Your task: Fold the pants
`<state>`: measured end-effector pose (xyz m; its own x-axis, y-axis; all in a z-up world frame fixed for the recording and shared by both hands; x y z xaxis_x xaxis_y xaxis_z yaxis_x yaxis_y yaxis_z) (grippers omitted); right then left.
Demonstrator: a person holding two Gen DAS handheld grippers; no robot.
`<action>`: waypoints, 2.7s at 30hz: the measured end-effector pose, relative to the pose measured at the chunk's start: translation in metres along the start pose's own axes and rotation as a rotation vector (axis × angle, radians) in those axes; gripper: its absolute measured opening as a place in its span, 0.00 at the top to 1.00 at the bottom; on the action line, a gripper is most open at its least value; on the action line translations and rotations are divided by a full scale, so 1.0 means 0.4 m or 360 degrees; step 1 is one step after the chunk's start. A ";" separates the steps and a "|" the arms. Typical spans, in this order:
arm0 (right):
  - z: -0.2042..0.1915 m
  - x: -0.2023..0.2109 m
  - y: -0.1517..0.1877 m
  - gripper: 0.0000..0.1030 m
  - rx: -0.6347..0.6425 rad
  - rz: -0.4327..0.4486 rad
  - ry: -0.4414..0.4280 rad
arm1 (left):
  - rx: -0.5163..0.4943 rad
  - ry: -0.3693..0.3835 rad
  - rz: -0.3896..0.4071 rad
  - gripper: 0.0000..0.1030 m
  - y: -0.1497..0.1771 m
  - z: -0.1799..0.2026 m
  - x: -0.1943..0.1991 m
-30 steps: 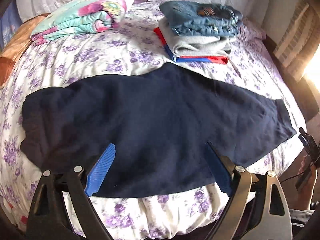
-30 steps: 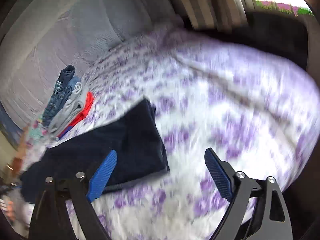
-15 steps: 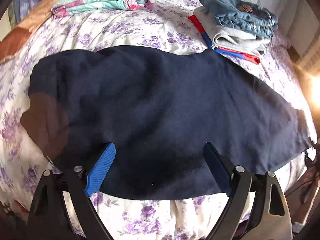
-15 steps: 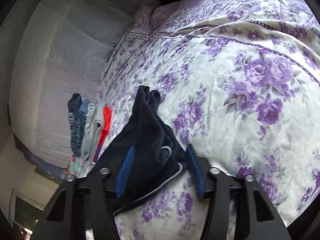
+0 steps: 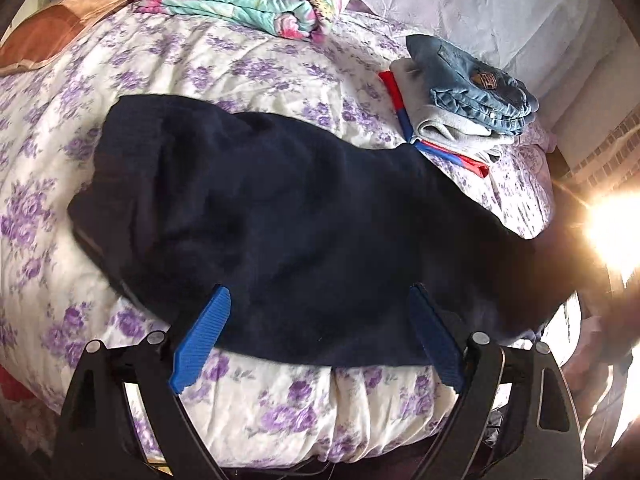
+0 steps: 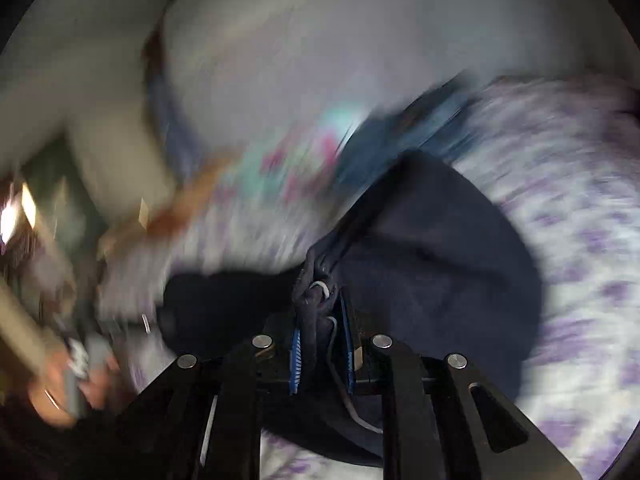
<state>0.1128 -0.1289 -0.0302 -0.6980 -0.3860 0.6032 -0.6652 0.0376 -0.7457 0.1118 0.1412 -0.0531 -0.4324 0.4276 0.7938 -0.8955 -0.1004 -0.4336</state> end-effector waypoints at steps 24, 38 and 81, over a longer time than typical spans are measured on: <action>-0.039 -0.111 0.161 0.78 0.0614 -0.0316 0.0162 | 0.0007 -0.0005 -0.0034 0.14 0.036 -0.024 0.001; -0.106 -0.122 0.217 0.76 0.0766 -0.0330 0.0156 | 0.0043 0.0006 -0.0021 0.14 0.041 -0.034 0.007; 0.102 0.174 0.205 0.25 0.0121 0.0140 -0.0047 | 0.0638 0.0009 0.0282 0.68 -0.071 -0.235 0.000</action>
<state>0.0204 -0.1902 -0.0611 -0.7437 -0.4115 0.5268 -0.5792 0.0031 -0.8152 0.1470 0.2287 -0.0808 -0.5834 0.3771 0.7193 -0.7782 -0.5131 -0.3622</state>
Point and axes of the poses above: each gripper's, at about its wrist camera, not at the fingertips, and x roughly against the way its jaws point, z to its right, y to its underside, the point moved 6 cm from there along -x, roughly the way its jaws point, and after that the axes turned 4 degrees about y, right-handed, at the moved point
